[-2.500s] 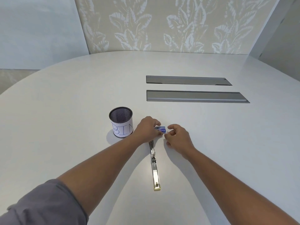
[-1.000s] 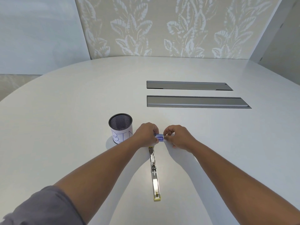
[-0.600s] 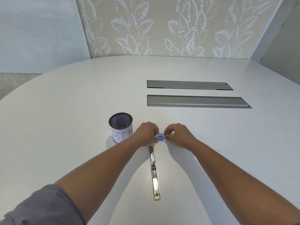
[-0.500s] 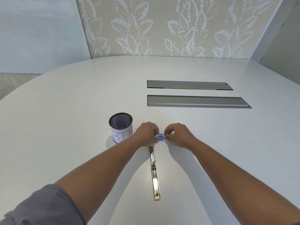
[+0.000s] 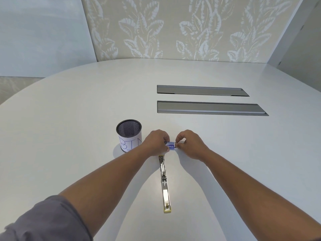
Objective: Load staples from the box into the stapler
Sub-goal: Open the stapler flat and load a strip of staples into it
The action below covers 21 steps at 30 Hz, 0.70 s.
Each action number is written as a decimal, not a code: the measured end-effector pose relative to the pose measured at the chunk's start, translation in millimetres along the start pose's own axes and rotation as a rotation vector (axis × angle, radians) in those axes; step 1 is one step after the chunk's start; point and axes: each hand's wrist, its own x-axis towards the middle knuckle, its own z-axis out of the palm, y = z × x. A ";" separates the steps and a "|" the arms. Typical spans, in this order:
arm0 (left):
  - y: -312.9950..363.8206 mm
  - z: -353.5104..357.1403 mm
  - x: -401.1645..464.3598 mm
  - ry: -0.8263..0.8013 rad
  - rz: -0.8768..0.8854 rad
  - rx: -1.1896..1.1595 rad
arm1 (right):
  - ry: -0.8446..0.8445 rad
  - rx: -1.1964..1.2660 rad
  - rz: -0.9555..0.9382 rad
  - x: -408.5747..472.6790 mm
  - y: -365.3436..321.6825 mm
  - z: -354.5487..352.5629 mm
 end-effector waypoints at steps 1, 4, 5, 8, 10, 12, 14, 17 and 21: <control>0.2 0.0 -0.2 0.002 0.000 0.001 | 0.015 0.017 0.004 -0.7 -0.3 0.2; 0.3 -0.1 0.3 0.001 0.006 0.003 | 0.052 0.033 -0.003 -3.9 -2.5 -0.2; 0.4 -0.1 0.3 0.001 0.007 0.005 | 0.057 0.033 -0.010 -5.1 -3.4 -0.4; 0.3 -0.4 0.3 0.000 0.009 0.009 | 0.040 0.065 -0.040 -8.3 -4.3 -1.0; 0.1 -0.1 0.2 -0.001 0.012 0.017 | 0.037 0.108 -0.035 -10.2 -4.1 -0.8; -0.2 0.2 -0.1 -0.001 0.011 0.014 | 0.071 0.196 -0.010 -11.3 -3.3 -1.6; -0.6 0.3 -0.2 0.001 0.006 0.006 | 0.067 0.333 0.014 -13.2 -3.2 -4.9; 0.1 0.3 -0.2 0.007 0.005 0.010 | -0.110 0.459 0.036 -19.2 -2.4 -10.3; 0.1 0.7 -0.2 0.005 0.003 0.003 | -0.280 0.380 0.043 -26.8 -2.4 -7.7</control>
